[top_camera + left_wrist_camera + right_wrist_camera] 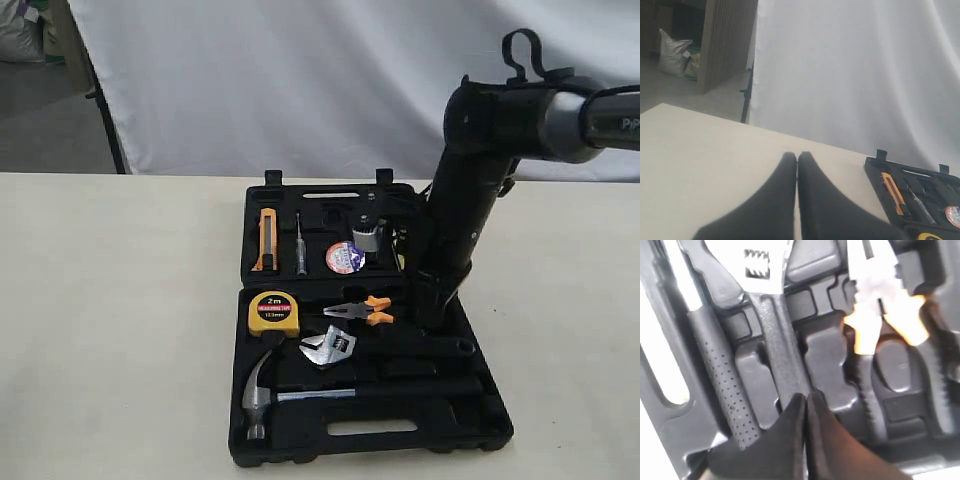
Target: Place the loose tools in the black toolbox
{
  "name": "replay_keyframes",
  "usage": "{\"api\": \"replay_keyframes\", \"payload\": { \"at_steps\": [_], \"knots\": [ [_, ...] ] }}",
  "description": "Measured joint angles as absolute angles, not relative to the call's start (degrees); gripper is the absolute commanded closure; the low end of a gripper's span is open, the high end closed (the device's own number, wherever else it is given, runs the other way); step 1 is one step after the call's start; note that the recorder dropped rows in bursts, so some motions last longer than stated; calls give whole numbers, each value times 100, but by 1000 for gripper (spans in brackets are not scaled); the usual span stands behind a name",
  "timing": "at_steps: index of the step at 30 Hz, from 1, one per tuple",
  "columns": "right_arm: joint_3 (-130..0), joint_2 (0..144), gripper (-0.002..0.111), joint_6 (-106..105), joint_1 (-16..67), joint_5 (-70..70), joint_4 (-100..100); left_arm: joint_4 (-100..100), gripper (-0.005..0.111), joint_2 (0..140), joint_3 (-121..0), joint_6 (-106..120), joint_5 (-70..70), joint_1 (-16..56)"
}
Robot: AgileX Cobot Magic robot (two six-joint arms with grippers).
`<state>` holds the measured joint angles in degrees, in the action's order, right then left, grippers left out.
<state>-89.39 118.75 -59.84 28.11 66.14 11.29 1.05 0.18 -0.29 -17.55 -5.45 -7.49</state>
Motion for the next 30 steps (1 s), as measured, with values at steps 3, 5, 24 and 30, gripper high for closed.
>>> {"api": "replay_keyframes", "payload": {
  "at_steps": [3, 5, 24, 30],
  "knots": [
    [-8939, 11774, 108, -5984, 2811, 6646, 1293, 105, 106, 18, -29, -1755, -545, -749],
    [-8939, 11771, 108, -6035, 2814, 6706, 1412, 105, 106, 18, -29, -1755, -545, -749],
    [-8653, 11981, 108, -5946, 3041, 6981, 780, 105, 106, 18, -29, -1755, -545, -749],
    [-8653, 12239, 108, -5937, 2841, 6924, 642, 105, 106, 18, -29, -1755, -545, -749]
  ]
}}
